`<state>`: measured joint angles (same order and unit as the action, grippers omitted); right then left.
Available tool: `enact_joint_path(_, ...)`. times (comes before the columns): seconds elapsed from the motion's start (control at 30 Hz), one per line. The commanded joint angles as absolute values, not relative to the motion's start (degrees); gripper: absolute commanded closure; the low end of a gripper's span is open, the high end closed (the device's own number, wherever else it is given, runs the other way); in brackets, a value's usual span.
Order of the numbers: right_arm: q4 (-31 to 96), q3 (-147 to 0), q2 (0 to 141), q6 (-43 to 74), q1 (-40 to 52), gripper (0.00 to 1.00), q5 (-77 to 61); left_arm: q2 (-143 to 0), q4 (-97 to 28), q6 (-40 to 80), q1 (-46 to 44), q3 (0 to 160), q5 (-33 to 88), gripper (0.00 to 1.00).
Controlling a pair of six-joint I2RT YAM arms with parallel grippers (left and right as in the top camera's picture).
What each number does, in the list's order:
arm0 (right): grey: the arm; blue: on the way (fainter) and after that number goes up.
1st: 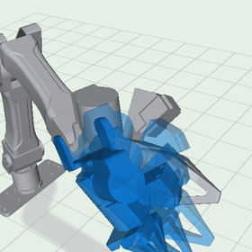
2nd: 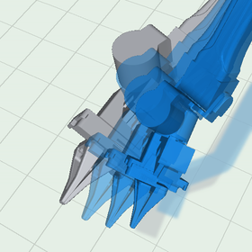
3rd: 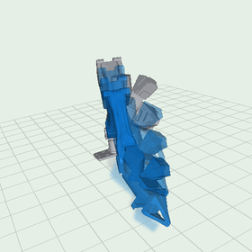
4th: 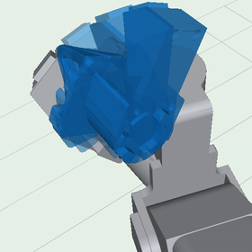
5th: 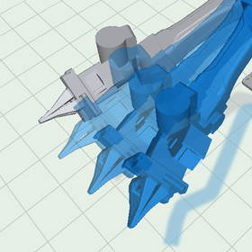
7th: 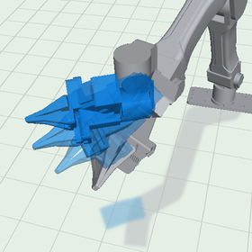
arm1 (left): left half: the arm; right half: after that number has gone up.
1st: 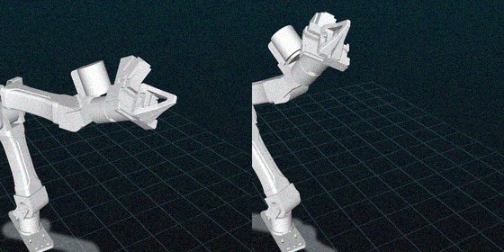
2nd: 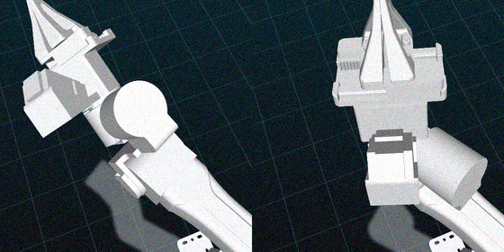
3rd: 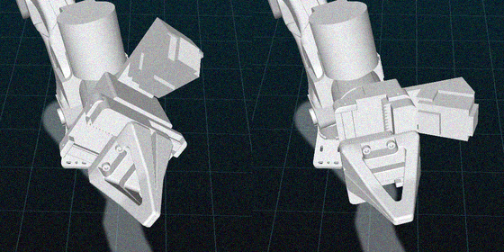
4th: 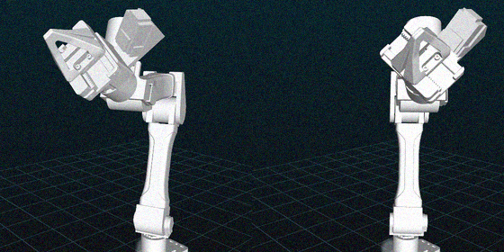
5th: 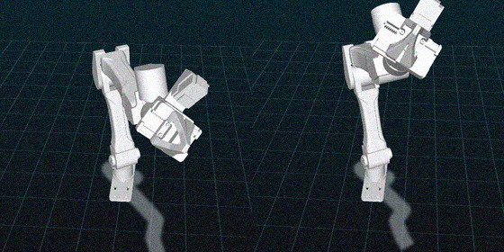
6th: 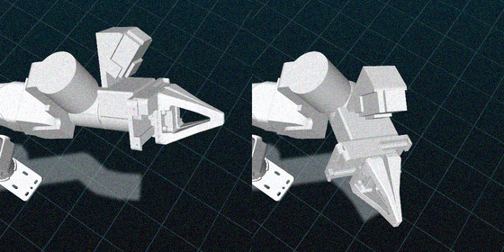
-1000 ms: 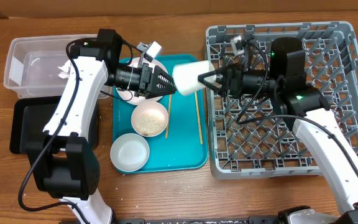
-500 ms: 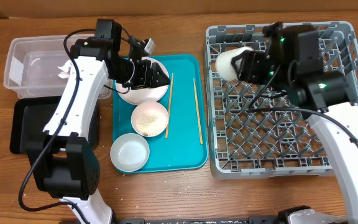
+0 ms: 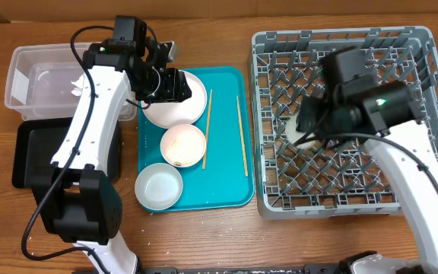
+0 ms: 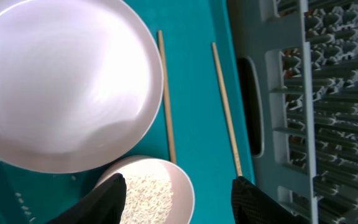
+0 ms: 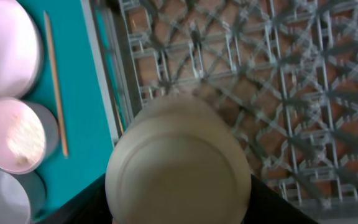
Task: Sort waste into correct bins and load items into the dishwasher
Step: 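Lower the white cup into the dish rack with the right gripper and release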
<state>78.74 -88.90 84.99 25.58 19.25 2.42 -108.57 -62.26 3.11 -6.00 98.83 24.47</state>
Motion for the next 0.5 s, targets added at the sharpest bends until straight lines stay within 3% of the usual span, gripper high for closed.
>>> enact_joint_path(0.0, 81.8, -89.8, 83.5, 31.3, 22.2, 0.48, 6.0, -108.7, -62.5, 4.5, -6.0, 100.2, 21.8, 0.44)
enact_joint_path(0.2, 89.1, -89.0, 83.4, 39.0, 29.0, 0.48, 6.7, -108.6, -62.8, 5.0, -6.0, 100.4, 21.9, 0.44)
enact_joint_path(0.47, 89.1, -81.1, 83.4, 48.2, 36.3, 0.48, 8.2, -108.6, -63.1, 4.9, -6.0, 100.4, 21.8, 0.44)
